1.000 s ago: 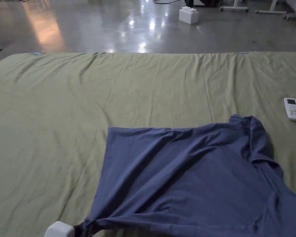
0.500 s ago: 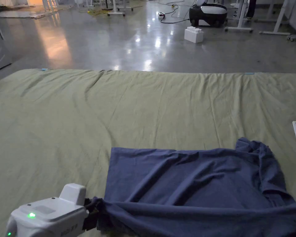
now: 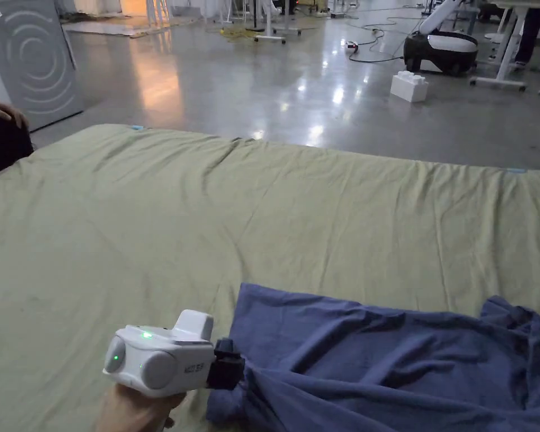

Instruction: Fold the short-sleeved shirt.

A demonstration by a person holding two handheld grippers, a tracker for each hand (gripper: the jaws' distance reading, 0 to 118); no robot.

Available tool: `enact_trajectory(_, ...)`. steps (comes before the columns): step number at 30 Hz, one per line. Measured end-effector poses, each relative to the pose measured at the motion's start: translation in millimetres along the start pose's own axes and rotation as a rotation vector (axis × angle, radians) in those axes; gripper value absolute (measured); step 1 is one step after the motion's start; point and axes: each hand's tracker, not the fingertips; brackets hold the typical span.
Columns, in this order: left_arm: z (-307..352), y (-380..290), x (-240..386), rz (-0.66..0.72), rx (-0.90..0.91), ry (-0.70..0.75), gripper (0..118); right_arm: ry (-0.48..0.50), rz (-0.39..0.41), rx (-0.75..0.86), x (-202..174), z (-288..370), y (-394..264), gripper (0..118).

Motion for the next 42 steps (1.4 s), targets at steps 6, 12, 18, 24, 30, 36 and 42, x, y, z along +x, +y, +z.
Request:
enact_trajectory(6,151,-8,23,-0.138,0.324,-0.011,77,0.026,-0.102,0.304,-3,145,-8,77)
enact_trajectory(12,281,-44,67,-0.164,0.661,0.092,71,0.024,-0.162,0.561,-34,278,-40,71)
enact_trajectory(18,322,-77,100,-0.147,0.734,0.266,45,0.108,-0.170,0.606,-60,318,-72,46)
enact_trajectory(24,324,-103,114,-0.178,0.700,0.192,0,0.143,-0.039,0.570,-94,329,-82,0)
enact_trajectory(30,322,-110,129,-0.261,0.653,0.163,0,0.145,0.058,0.605,-120,337,-87,0)
enact_trajectory(36,317,-104,124,-0.195,0.685,0.121,0,0.175,0.062,0.579,-121,332,-85,0)
enact_trajectory(42,272,-85,91,-0.045,0.526,0.012,9,0.194,0.021,0.540,-117,324,-94,0)
